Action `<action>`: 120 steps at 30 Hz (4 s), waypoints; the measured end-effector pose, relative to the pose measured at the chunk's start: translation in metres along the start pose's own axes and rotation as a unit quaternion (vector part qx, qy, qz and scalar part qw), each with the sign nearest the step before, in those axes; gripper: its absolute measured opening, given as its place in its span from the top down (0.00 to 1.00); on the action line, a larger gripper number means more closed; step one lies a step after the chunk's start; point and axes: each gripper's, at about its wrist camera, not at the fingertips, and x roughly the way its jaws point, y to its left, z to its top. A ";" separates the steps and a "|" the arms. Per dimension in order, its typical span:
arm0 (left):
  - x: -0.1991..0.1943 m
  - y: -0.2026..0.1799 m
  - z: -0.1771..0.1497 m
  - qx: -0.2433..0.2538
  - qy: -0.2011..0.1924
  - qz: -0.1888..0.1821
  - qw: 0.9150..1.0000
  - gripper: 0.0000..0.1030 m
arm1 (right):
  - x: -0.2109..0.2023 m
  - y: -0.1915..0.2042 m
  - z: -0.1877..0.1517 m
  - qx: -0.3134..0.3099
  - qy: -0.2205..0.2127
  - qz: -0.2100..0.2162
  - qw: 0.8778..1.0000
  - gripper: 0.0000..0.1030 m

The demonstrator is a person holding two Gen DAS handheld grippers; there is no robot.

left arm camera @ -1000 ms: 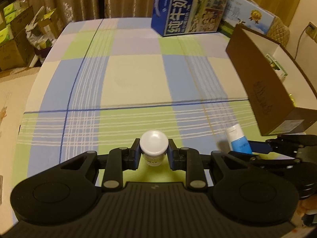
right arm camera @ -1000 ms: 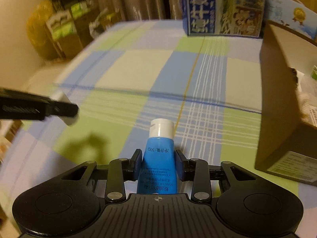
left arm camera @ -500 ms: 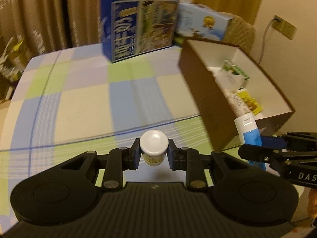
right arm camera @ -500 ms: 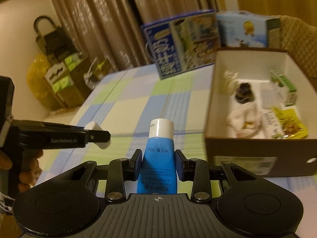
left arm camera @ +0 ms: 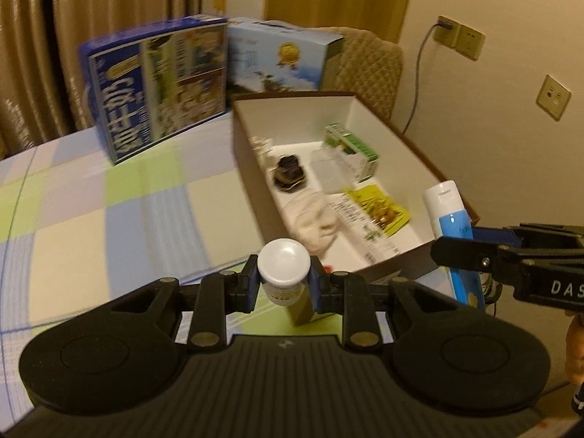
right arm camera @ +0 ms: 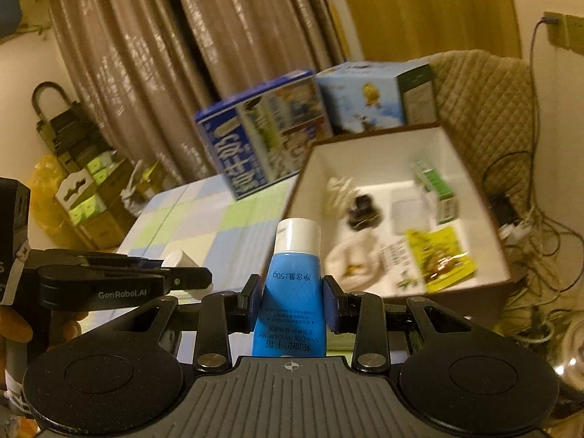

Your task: Organize objects

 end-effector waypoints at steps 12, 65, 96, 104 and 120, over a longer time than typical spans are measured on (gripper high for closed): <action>0.042 -0.043 0.051 0.023 -0.001 -0.006 1.000 0.78 | 0.009 -0.056 0.050 -0.002 -0.027 -0.020 0.999 0.69; 0.192 -0.040 0.113 0.033 0.081 0.036 0.995 0.69 | 0.167 -0.149 0.094 -0.066 0.074 -0.070 0.993 0.65; 0.074 -0.033 0.079 -0.041 0.030 0.079 0.996 0.04 | 0.069 -0.105 0.054 -0.001 0.088 -0.039 0.995 0.43; 0.026 -0.024 0.041 -0.049 0.024 0.076 0.996 0.03 | 0.037 -0.074 0.031 0.021 0.088 -0.043 0.995 0.43; -0.085 0.022 -0.050 -0.051 0.009 0.099 0.994 0.01 | 0.007 0.032 -0.036 0.023 0.104 -0.059 0.993 0.43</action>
